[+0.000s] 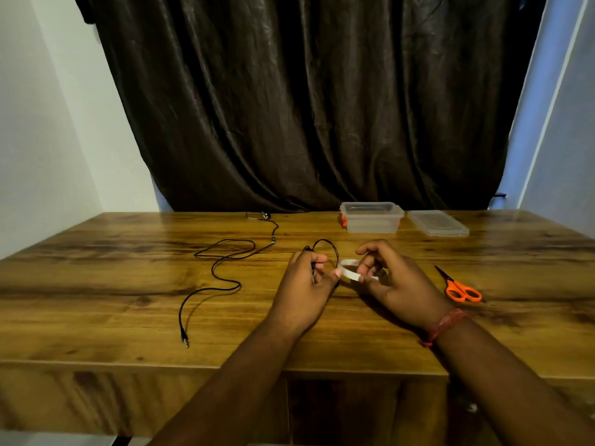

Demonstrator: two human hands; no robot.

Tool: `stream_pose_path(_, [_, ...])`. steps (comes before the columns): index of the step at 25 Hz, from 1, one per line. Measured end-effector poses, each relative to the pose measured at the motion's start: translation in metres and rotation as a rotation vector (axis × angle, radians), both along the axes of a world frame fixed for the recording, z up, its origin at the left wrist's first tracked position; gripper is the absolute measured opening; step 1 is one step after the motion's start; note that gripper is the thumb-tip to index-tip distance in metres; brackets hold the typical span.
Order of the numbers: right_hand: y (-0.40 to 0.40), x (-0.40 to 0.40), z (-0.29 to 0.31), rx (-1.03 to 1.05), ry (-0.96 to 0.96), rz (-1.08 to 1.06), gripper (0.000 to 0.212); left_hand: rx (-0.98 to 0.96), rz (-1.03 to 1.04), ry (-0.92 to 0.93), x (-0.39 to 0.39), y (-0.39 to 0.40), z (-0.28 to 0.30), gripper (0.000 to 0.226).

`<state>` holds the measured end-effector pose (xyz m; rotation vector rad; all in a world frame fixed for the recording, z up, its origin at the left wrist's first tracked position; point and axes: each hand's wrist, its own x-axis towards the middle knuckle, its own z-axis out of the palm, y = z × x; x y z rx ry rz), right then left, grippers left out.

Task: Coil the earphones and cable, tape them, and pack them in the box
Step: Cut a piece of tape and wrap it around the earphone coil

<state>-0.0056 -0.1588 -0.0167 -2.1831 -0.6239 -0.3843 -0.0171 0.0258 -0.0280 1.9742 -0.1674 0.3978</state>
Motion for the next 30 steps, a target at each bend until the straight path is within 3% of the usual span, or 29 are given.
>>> stream_pose_path(4, [0.0007, -0.0012, -0.001, 0.043, -0.027, 0.125, 0.038, 0.174, -0.01, -0.069, 0.0018, -0.0017, -0.0037, 0.037])
stream_pose_path(9, [0.0, 0.0009, -0.0021, 0.091, -0.034, 0.135, 0.038, 0.174, 0.026, -0.116, 0.0021, 0.0008, -0.0027, 0.023])
stream_pose_path(17, [-0.0014, 0.0048, -0.0064, 0.047, -0.079, 0.125, 0.041, 0.364, 0.022, -0.213, -0.0023, -0.0034, -0.0025, 0.008])
stream_pose_path(26, [0.0011, 0.0016, -0.0017, 0.155, -0.03, 0.091, 0.041, -0.131, -0.195, 0.138, -0.0025, 0.0024, -0.0005, 0.008])
stream_pose_path(30, [-0.0017, 0.0047, -0.0009, 0.305, -0.004, 0.124, 0.036, -0.333, -0.267, 0.221, -0.0008, 0.0047, 0.0026, 0.008])
